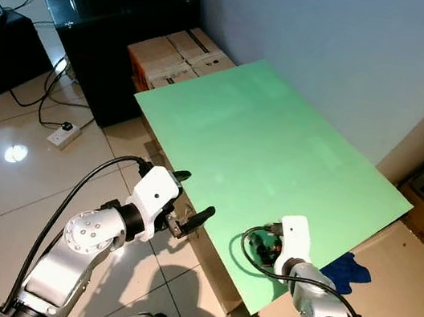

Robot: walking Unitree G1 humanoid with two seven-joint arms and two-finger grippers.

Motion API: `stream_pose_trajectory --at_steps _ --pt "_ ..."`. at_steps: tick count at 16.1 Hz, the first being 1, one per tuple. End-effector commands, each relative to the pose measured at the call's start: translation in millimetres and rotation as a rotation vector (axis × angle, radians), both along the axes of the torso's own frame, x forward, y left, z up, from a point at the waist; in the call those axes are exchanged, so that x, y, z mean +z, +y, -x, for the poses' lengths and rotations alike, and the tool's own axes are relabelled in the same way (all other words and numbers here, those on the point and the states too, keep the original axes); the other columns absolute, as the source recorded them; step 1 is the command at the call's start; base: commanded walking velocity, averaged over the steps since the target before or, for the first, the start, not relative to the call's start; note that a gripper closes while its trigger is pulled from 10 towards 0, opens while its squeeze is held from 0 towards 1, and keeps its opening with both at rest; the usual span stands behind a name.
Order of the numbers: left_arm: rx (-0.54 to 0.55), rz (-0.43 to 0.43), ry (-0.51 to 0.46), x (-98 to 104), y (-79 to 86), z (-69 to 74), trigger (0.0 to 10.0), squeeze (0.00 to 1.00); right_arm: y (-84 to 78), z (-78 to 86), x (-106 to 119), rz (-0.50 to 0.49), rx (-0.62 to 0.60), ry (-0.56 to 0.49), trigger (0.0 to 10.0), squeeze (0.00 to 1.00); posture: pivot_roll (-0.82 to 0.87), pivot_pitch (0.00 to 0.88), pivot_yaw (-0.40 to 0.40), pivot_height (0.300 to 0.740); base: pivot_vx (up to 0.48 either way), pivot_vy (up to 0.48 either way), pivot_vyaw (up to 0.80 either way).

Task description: Hang keys on a hook

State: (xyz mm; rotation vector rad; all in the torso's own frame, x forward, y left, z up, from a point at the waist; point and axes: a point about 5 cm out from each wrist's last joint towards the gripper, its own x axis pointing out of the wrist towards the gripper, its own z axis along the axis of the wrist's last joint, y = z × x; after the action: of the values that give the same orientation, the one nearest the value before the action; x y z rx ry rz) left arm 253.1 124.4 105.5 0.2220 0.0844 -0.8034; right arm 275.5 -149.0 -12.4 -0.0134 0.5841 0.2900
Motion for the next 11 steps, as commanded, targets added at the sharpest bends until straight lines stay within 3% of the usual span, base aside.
stream_pose_trajectory --at_steps 1,11 --pt "-0.013 -0.012 -0.012 3.0 -0.4 2.3 10.0 0.0 4.0 2.0 -0.8 -0.029 0.011 0.004 10.0 0.0 -0.04 0.135 0.08 0.74 0.0 0.0 0.0" --pt "-0.03 -0.01 -0.004 2.2 -2.5 3.6 10.0 0.0 11.9 10.2 -3.1 -0.068 -0.011 0.021 10.0 0.0 -0.04 0.125 0.08 0.74 0.0 0.0 0.0"
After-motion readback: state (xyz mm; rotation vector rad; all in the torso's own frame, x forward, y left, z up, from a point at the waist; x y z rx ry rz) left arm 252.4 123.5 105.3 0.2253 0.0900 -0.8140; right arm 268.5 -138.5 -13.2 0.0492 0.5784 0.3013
